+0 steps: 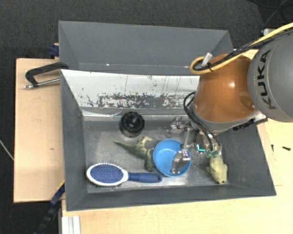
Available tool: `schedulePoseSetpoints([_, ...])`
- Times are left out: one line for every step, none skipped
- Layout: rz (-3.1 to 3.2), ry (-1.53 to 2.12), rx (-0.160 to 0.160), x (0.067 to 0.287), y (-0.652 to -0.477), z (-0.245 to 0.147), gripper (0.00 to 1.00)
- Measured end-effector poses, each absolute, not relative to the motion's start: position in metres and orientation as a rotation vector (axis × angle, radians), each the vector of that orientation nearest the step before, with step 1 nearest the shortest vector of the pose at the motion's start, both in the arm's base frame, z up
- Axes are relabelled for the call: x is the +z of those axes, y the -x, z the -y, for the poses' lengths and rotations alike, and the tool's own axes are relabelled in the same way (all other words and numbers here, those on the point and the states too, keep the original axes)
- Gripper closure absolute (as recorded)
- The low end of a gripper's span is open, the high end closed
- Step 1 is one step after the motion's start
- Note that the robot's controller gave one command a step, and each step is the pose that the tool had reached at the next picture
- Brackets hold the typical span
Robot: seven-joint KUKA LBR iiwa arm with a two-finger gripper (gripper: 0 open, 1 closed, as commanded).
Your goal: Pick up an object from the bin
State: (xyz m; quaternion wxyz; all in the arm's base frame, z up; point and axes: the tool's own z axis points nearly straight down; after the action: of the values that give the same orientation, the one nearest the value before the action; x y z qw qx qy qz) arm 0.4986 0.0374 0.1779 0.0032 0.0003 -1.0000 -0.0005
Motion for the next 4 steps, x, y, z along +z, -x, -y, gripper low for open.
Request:
schedulePoseSetpoints([3.144, -0.087, -0.001, 0.075, -0.561, -0.049, 0.0])
schedulePoseSetpoints([3.149, -0.211, -0.005, 0.176, -0.553, -0.081, 0.0])
schedulePoseSetpoints([3.149, -0.016, -0.006, 0.078, -0.577, -0.123, 0.0])
schedulePoseSetpoints([3.162, -0.011, -0.007, 0.084, -0.581, -0.121, 1.0])
